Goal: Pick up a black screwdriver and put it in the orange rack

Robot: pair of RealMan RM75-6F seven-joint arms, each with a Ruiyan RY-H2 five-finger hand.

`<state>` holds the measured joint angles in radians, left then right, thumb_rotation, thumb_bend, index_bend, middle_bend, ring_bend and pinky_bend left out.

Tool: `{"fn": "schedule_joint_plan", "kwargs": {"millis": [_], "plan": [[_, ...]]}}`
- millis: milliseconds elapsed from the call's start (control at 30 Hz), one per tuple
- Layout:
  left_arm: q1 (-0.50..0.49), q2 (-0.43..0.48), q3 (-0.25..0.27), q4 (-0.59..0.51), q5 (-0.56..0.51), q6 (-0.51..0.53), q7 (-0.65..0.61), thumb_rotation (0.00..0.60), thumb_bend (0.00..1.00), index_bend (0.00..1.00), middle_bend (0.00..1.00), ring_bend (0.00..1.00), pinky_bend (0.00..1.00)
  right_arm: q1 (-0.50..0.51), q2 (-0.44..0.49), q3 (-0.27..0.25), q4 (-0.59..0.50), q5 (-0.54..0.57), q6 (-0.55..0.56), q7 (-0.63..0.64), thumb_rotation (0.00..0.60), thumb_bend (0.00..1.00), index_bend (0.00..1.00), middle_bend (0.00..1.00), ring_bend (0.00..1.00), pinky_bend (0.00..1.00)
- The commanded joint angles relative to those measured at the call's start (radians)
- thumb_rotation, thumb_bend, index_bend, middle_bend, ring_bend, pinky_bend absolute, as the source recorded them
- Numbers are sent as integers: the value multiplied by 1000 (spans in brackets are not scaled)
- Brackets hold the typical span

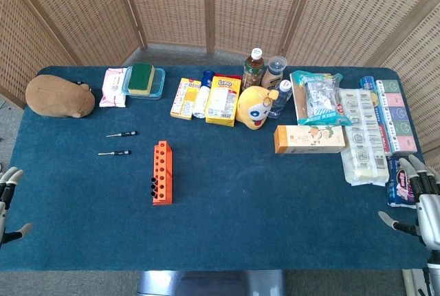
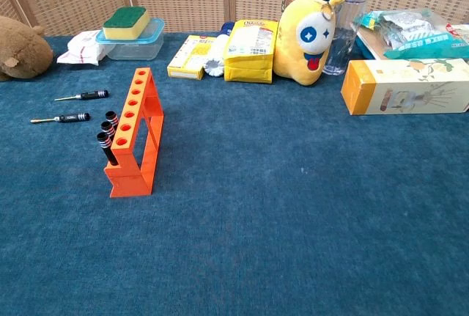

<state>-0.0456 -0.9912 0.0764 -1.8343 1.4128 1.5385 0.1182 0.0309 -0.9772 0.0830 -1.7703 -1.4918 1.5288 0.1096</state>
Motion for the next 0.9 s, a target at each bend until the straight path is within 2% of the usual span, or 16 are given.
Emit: {"fn": "schedule_joint_plan", "kwargs": {"millis": [33, 300, 333, 400, 433, 467, 500, 533, 567, 633, 700, 733, 900], "plan": [[4, 2, -2, -7, -5, -6, 13, 600, 81, 0, 0, 0, 36, 1, 2, -2, 0, -2, -3, 4, 600, 0, 0, 25, 75, 17], [5, 1, -13, -40, -36, -34, 44, 600, 83, 0, 0, 1, 36, -4, 6, 0, 0, 5, 0, 16, 600, 0, 0, 24, 77, 17], [1, 2, -18, -50, -47, -42, 51, 600, 84, 0, 0, 23, 37, -4, 7, 1, 1, 8, -1, 17, 600, 0, 0, 24, 77, 17], [-16, 5, -37, -68, -68, -61, 71, 600, 87, 0, 39, 147, 92, -2, 7, 6, 2, 16, -2, 19, 600, 0, 0, 25, 78, 17], [-27, 4, -51, -70, -78, -67, 83, 600, 91, 0, 134, 287, 202, -2, 7, 7, 2, 19, -3, 20, 600, 0, 0, 25, 78, 17], [-42, 1, -71, -73, -98, -76, 103, 600, 96, 0, 293, 442, 364, -1, 7, 8, 2, 21, -6, 22, 600, 0, 0, 25, 79, 17], [-61, -5, -95, -75, -120, -85, 126, 600, 100, 0, 424, 544, 485, 0, 7, 8, 4, 24, -9, 23, 600, 0, 0, 25, 79, 17], [-82, -14, -120, -74, -137, -93, 146, 600, 104, 0, 612, 678, 649, 1, 7, 8, 6, 26, -13, 22, 600, 0, 0, 24, 80, 17], [-103, -27, -142, -68, -152, -105, 160, 600, 106, 0, 763, 777, 767, 2, 7, 9, 7, 28, -15, 23, 600, 0, 0, 24, 80, 17], [-140, -60, -177, -37, -174, -128, 183, 600, 111, 0, 908, 884, 876, 2, 8, 8, 6, 27, -16, 28, 600, 0, 0, 25, 81, 17], [-180, -94, -200, -1, -210, -179, 197, 600, 119, 24, 970, 933, 915, 1, 10, 7, 6, 23, -15, 32, 600, 0, 0, 25, 81, 17], [-206, -110, -213, 17, -242, -223, 198, 600, 123, 69, 988, 948, 927, 1, 11, 5, 7, 21, -17, 35, 600, 0, 0, 25, 81, 17], [-305, -187, -259, 112, -365, -374, 205, 600, 183, 236, 1000, 978, 983, 4, 14, 4, 10, 20, -25, 51, 600, 0, 0, 25, 81, 17]]}}
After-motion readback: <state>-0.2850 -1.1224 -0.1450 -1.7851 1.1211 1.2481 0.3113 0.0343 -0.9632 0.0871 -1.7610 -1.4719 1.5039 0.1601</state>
